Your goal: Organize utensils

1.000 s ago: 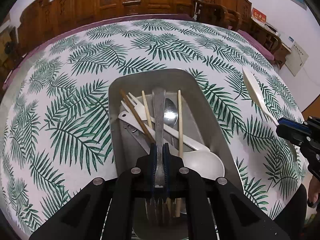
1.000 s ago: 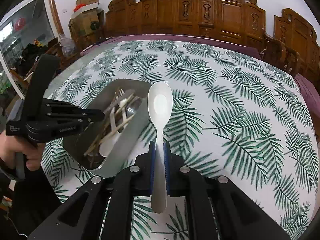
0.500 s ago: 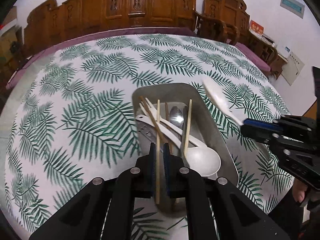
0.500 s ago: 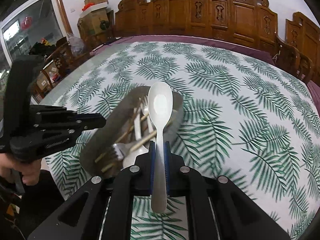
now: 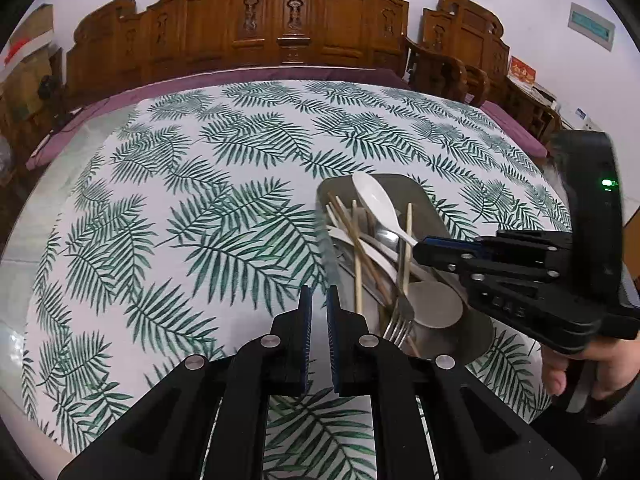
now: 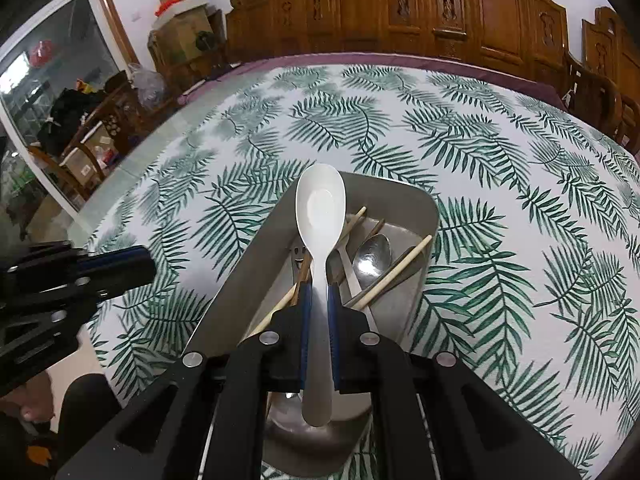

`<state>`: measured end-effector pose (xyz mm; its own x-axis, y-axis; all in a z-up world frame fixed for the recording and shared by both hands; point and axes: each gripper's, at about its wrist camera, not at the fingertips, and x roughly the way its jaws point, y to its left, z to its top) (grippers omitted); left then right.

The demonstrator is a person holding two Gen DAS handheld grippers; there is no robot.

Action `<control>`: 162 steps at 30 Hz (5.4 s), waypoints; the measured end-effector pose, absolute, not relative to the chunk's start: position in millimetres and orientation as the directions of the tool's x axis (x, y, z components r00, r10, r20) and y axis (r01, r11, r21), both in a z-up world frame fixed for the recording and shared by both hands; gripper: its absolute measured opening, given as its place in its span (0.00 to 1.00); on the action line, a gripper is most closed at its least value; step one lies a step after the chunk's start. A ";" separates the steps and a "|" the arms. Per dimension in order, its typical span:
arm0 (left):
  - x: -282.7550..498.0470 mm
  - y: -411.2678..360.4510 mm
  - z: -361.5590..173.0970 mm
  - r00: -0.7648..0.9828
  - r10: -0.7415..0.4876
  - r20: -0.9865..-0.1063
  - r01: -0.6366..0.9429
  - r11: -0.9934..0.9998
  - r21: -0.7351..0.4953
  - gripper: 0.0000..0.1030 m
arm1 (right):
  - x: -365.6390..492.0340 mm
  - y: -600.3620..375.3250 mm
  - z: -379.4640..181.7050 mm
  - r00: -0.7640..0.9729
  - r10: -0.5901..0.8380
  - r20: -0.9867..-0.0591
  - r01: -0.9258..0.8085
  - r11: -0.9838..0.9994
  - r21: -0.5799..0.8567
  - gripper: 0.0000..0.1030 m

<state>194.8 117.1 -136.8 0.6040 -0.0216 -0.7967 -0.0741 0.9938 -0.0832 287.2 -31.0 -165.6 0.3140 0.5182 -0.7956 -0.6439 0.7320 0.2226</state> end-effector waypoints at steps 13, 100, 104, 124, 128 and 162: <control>187.9 124.0 -139.8 0.603 -0.016 -0.798 -0.084 0.993 -0.083 0.06 | 293.8 -26.5 -182.4 0.300 0.505 -0.809 -0.613 0.752 0.242 0.11; 13.5 -25.5 39.8 0.914 -0.031 -0.406 0.005 0.998 -0.066 0.92 | 65.1 -268.2 54.0 0.797 0.509 -0.324 -0.500 0.858 0.119 0.98; 12.4 -24.0 41.2 0.915 -0.032 -0.401 0.005 0.998 -0.066 0.92 | 65.1 -267.4 54.6 0.796 0.512 -0.322 -0.503 0.856 0.119 0.98; 11.1 -25.2 40.9 0.917 -0.027 -0.398 0.005 0.998 -0.058 0.92 | 63.5 -262.6 51.9 0.794 0.516 -0.323 -0.505 0.854 0.122 0.98; 11.0 -25.5 40.8 0.917 -0.026 -0.397 0.003 0.998 -0.057 0.92 | 63.7 -262.0 51.3 0.794 0.515 -0.324 -0.506 0.854 0.120 0.98; 10.6 -27.3 39.1 0.921 -0.028 -0.389 0.005 0.998 -0.061 0.92 | 65.1 -261.0 49.5 0.793 0.517 -0.322 -0.506 0.853 0.125 0.98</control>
<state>10.6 -27.3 39.1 0.9209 -0.0284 -0.3888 0.0053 0.9982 -0.0606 65.1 -261.0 49.5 0.7928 0.5174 -0.3221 -0.5063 0.8533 0.1247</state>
